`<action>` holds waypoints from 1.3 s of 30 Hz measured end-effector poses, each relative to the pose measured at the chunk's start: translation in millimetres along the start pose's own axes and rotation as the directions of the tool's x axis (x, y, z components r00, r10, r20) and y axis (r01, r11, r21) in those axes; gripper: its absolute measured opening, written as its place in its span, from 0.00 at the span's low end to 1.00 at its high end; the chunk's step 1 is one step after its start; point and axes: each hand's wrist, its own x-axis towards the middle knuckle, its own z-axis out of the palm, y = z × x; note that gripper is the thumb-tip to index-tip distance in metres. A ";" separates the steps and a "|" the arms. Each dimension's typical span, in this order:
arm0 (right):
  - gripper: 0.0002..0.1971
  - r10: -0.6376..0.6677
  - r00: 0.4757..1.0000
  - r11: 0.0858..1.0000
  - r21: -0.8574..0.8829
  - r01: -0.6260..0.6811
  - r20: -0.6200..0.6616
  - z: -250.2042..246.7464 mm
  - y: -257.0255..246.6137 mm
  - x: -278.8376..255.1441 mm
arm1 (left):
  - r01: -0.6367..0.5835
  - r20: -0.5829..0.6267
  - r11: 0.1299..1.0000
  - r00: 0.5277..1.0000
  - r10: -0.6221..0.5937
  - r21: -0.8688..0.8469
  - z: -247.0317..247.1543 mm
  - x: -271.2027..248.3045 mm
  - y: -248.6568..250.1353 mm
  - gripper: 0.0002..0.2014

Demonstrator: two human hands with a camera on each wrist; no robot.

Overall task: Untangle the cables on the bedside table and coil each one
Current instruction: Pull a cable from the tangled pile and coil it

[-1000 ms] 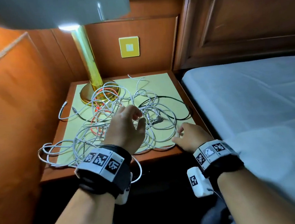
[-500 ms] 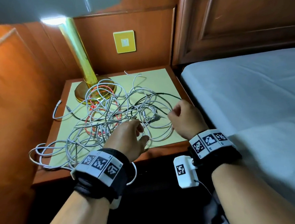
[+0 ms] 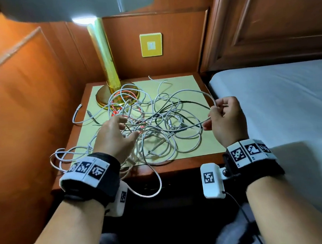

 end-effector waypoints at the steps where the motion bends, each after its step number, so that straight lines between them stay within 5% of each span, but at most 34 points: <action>1: 0.05 -0.019 0.999 1.000 -0.016 0.019 0.032 3.0 -1.1 -1.3 | 0.012 -0.010 1.000 1.000 -0.013 -0.018 -1.6 1.4 -2.5 0.22; 6: 0.04 -0.164 0.964 0.984 -0.041 0.176 0.208 23.0 -7.0 -11.7 | -0.065 -0.021 0.996 0.998 0.064 -0.057 9.0 -0.3 0.4 0.17; 12: 0.10 -0.331 0.848 0.939 0.057 0.339 0.415 33.5 -25.2 -27.1 | -0.184 -0.094 0.951 0.982 0.165 -0.249 21.0 -0.9 13.3 0.48; 15: 0.12 -0.356 0.824 0.934 0.179 0.308 0.442 37.9 -30.3 -30.6 | -0.183 -0.091 0.937 0.982 0.163 -0.297 20.5 2.3 13.2 0.48; 20: 0.06 -0.351 0.844 0.875 0.463 0.142 0.406 42.3 -36.6 -30.8 | -0.158 0.182 0.936 0.958 0.223 -0.315 26.7 1.5 15.3 0.23; 25: 0.07 -0.245 0.901 0.787 0.616 -0.031 0.358 37.1 -36.5 -23.0 | -0.191 0.149 0.965 0.964 0.219 -0.179 25.2 -2.0 17.6 0.22; 31: 0.07 -0.253 0.886 0.824 0.566 -0.013 0.388 34.6 -33.6 -21.7 | -0.147 -0.115 0.950 0.986 0.119 -0.275 30.6 0.8 15.4 0.44; 35: 0.06 -0.276 0.850 0.832 0.554 -0.022 0.448 37.7 -34.8 -27.8 | -0.161 -0.047 0.937 0.987 0.154 -0.311 30.0 1.5 16.4 0.57; 39: 0.05 -0.227 0.864 0.802 0.590 -0.096 0.449 36.7 -32.7 -25.1 | -0.166 0.090 0.957 0.977 0.192 -0.237 28.8 1.2 14.9 0.46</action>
